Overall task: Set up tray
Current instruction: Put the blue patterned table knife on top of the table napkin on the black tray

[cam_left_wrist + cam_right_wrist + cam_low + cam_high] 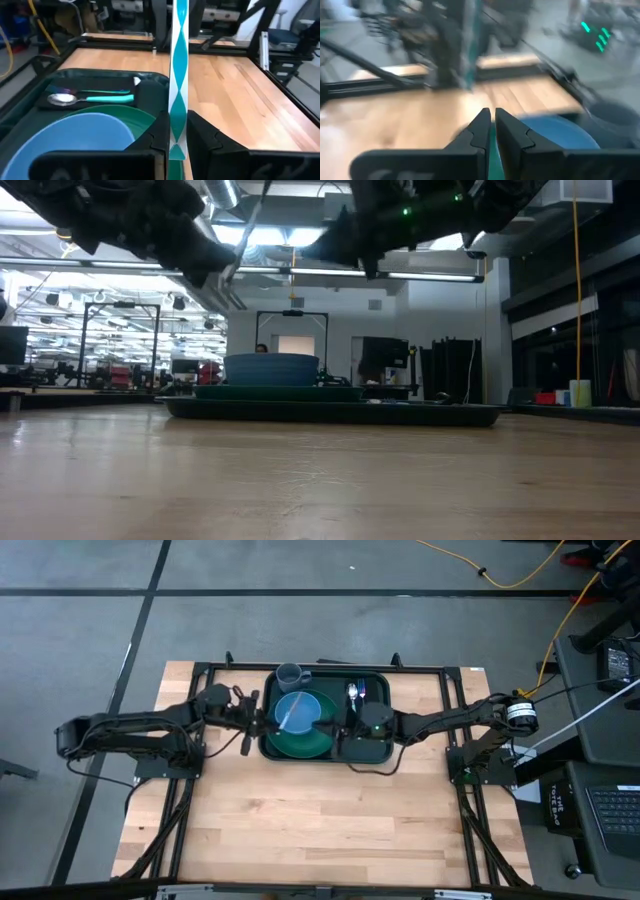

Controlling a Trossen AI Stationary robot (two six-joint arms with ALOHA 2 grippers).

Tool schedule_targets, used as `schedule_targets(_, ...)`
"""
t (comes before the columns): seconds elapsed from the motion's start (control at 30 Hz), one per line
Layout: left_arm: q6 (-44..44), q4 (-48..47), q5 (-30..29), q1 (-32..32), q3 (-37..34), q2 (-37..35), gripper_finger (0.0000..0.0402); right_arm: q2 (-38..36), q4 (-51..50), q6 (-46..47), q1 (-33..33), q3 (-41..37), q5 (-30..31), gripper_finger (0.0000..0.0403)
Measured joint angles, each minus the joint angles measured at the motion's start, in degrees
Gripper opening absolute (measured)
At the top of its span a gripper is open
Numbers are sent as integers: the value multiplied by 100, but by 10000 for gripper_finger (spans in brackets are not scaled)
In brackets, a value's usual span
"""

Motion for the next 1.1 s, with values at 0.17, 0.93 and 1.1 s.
schedule_targets(0.17,301,102,-11,-220,-7,217,28,0,516,-653,4,2,-538,32)
schedule_targets(0.93,626,2095,-22,-462,-8,1556,28,0,961,-652,0,2,-881,161)
schedule_targets(1.1,693,2360,-24,-540,-8,1716,28,0,1076,-651,0,0,-883,186)
